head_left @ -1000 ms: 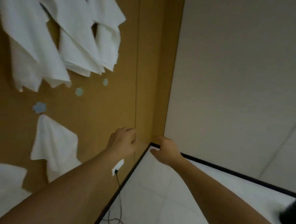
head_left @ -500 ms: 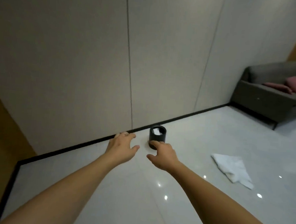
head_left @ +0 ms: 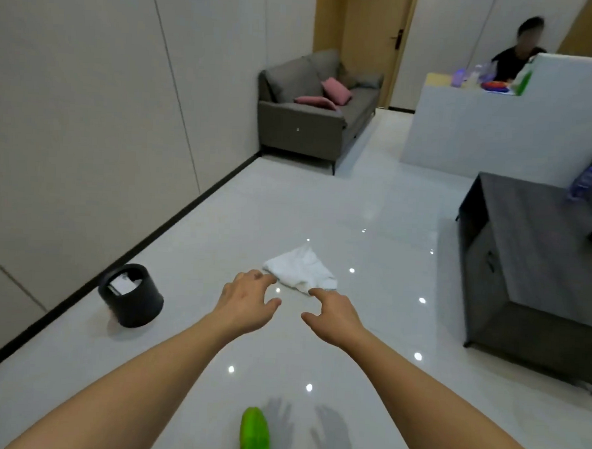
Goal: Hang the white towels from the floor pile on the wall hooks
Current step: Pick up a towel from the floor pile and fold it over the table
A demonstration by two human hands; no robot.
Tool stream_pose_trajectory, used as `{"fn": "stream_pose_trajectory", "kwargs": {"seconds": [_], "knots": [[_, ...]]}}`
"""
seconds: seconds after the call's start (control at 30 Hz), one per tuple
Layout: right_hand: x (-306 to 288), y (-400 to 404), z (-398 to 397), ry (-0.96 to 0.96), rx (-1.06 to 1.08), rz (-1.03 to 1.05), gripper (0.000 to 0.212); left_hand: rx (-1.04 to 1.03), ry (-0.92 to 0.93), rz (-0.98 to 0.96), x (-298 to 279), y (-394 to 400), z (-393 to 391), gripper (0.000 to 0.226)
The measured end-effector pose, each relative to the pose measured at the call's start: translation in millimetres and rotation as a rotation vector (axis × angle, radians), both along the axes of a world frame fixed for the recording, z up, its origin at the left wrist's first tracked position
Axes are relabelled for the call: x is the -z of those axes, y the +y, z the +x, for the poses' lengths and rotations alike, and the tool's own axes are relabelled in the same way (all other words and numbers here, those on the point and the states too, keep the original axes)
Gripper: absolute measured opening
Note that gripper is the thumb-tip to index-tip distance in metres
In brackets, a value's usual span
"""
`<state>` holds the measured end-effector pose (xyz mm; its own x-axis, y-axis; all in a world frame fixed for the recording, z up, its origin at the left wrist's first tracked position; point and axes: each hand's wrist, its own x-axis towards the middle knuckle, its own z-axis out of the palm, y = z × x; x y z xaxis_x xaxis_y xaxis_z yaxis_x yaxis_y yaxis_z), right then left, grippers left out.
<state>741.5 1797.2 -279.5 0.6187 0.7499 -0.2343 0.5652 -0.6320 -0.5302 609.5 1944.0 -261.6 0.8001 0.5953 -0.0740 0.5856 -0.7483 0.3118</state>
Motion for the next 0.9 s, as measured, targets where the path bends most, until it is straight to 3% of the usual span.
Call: {"fn": "stream_pose_trajectory", "kwargs": {"seconds": [0.4,0.7,0.9], "knots": [[57.0,98.0,181.0,0.185,0.341,-0.140,0.059,0.212,0.097,-0.144,56.4,165.3,214.8,0.049],[110.1,174.5,280.0,0.302,0.398,-0.208,0.057,0.199,0.207,-0.216,111.8,248.5,314.9,0.049],[166.1,243.6,388.8,0.372,0.356,-0.228,0.054,0.135,0.278,-0.254,162.5,310.4,404.0,0.046]]}}
